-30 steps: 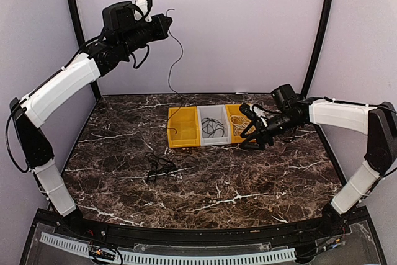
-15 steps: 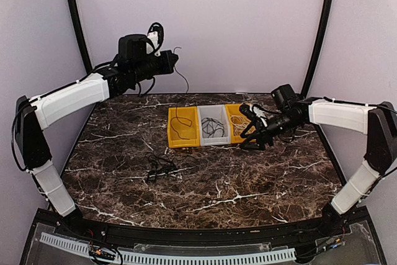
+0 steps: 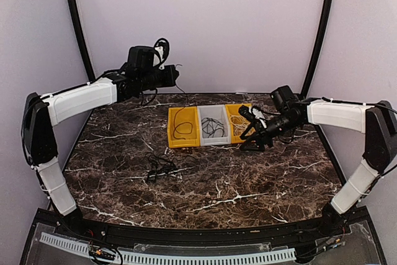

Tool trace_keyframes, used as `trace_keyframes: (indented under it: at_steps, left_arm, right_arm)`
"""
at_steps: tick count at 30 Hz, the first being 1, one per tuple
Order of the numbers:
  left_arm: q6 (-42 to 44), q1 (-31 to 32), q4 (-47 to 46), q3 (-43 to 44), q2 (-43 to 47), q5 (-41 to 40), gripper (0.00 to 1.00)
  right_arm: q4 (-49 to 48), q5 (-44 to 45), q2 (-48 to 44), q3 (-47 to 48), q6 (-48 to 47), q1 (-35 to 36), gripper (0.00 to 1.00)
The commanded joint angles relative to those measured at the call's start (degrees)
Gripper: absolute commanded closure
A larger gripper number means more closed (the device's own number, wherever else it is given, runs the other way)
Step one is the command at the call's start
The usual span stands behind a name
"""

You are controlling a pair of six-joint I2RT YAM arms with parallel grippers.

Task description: Untangle the cables

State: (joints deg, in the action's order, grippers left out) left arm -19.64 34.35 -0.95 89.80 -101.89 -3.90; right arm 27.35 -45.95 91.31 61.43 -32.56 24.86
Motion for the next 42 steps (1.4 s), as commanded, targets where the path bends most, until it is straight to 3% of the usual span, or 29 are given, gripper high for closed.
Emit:
trace_keyframes:
  at_steps: [1, 10, 16, 24, 25, 30, 33, 42]
  left_arm:
    - [-2.11, -0.16, 2.57, -4.34, -2.64, 1.14, 1.0]
    - [-5.14, -0.16, 8.1, -4.32, -8.99, 3.63, 1.0]
    - [-6.24, -0.08, 11.51, -1.62, -13.31, 9.42, 1.0]
    - [-7.28, -0.11, 17.84, 4.64, -19.64, 9.99, 1.0]
    - [-7.28, -0.14, 18.05, 4.88, -19.92, 9.93, 0.98]
    - [-6.92, -0.08, 20.72, 7.78, -19.87, 9.23, 0.67]
    - [-6.68, -0.07, 25.13, 10.08, -18.94, 7.42, 0.53]
    - [-4.87, -0.06, 26.16, 4.46, -7.81, 1.47, 0.46]
  right_arm:
    - [0.36, 0.51, -0.49, -0.27, -0.89, 0.03, 0.33]
    - [0.9, 0.86, 0.81, 0.09, -1.62, 0.08, 0.33]
    - [1.53, 0.78, 1.4, 0.39, -1.85, 0.09, 0.33]
    - [2.01, 0.61, 2.2, 0.94, -1.9, 0.05, 0.33]
    - [2.07, 0.56, 2.14, 0.94, -1.91, 0.07, 0.33]
    - [2.07, 0.78, 2.03, 0.92, -1.92, 0.14, 0.33]
    - [1.46, 1.48, 1.67, 1.0, -1.4, 0.46, 0.33]
    - [0.1, 11.93, 5.78, 5.88, 1.1, 10.9, 0.34]
